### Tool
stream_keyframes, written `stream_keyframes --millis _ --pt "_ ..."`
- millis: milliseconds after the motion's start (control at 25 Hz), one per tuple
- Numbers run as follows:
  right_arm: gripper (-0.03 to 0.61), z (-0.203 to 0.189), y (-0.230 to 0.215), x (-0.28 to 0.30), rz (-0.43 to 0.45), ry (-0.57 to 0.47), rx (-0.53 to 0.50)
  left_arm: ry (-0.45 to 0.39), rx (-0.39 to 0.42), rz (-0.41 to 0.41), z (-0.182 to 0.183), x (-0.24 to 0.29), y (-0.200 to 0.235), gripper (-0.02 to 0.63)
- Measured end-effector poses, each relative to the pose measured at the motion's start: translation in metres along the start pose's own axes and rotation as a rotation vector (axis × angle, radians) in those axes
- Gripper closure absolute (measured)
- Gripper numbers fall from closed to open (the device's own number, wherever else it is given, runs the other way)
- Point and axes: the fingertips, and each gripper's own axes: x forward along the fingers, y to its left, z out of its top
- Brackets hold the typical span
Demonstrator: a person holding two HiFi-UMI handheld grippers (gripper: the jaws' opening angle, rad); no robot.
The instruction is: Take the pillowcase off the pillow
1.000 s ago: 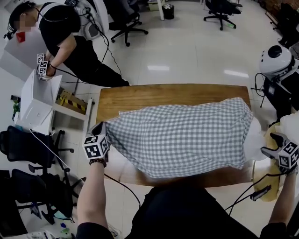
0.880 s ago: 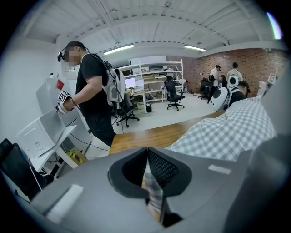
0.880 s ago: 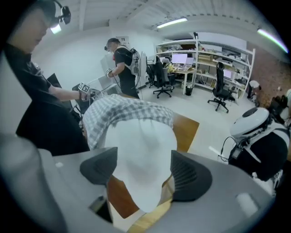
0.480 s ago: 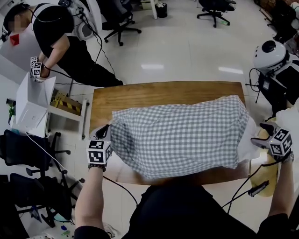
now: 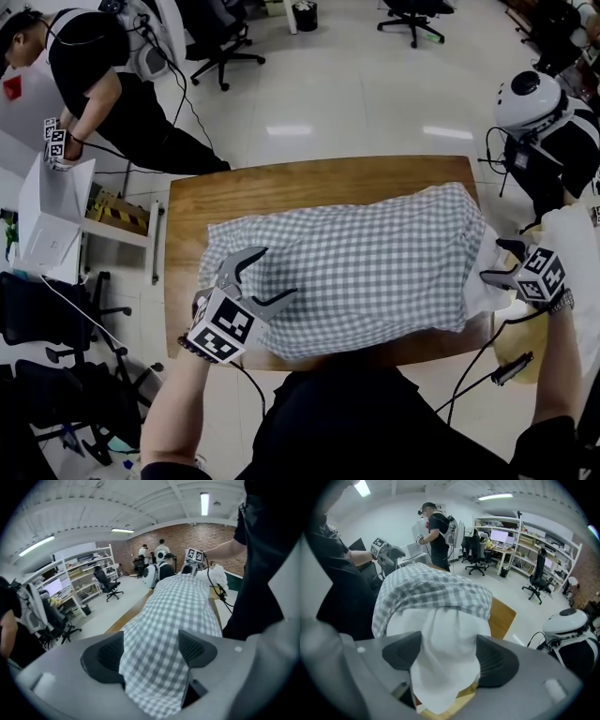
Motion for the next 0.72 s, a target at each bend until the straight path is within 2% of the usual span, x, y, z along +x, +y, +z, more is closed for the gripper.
stream_keyframes --millis 160,320,440,640,680,720 --pt "0.209 -0.005 0.002 0.015 0.015 0.024 -0.026 0.07 0.059 -0.121 0.01 0.042 -0.035 0.234" --pt "0.201 -0.004 0.003 0.021 0.03 0.054 -0.071 0.162 0.043 -0.212 -0.004 0.066 -0.05 0.244" --pt "0.189 -0.002 0.005 0.026 0.031 0.075 -0.118 0.211 0.02 -0.267 -0.012 0.072 -0.058 0.326" --pt "0.161 -0.018 0.004 0.048 -0.01 0.15 -0.204 0.249 0.057 -0.299 -0.015 0.082 -0.069 0.433" --pt "0.183 -0.024 0.002 0.051 -0.019 0.165 -0.209 0.244 0.061 -0.3 -0.011 0.082 -0.071 0.454" --pt "0.24 -0.029 -0.001 0.051 -0.026 0.172 -0.211 0.233 0.061 -0.301 -0.005 0.08 -0.072 0.471"
